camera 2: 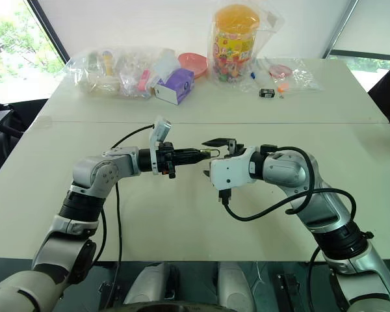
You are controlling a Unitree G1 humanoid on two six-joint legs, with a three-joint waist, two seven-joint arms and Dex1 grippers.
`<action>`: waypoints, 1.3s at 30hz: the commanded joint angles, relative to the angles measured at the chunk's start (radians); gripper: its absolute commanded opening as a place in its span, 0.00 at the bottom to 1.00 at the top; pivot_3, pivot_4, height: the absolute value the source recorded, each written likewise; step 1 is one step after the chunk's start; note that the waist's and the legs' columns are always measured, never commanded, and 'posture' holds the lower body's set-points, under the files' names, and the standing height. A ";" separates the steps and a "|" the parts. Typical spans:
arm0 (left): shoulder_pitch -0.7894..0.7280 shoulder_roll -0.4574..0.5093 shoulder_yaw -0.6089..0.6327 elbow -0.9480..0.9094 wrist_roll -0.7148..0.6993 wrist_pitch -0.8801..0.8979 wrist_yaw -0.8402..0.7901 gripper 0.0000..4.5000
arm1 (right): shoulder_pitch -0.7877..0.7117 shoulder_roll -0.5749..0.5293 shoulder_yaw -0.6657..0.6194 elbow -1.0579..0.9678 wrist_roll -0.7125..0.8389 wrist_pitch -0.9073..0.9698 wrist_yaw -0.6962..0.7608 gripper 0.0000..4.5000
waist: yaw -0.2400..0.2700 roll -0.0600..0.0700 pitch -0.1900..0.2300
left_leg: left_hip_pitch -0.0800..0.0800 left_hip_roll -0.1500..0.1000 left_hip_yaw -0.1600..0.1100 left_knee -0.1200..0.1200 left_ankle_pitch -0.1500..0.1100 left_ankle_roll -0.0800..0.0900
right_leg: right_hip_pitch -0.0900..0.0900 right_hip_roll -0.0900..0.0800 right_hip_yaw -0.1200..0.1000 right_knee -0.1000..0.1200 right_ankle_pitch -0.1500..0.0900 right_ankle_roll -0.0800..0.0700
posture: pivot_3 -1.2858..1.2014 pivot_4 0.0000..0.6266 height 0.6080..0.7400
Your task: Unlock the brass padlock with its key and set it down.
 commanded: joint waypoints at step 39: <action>-0.030 0.062 0.030 -0.054 -0.066 0.026 -0.132 0.00 | 0.063 0.063 -0.086 -0.023 0.286 0.322 -0.106 0.01 | 0.001 0.000 0.000 | 0.000 0.000 0.000 0.000 0.000 0.000 | 0.000 0.000 0.000 0.000 0.000 0.000 | 0.52 0.24 0.96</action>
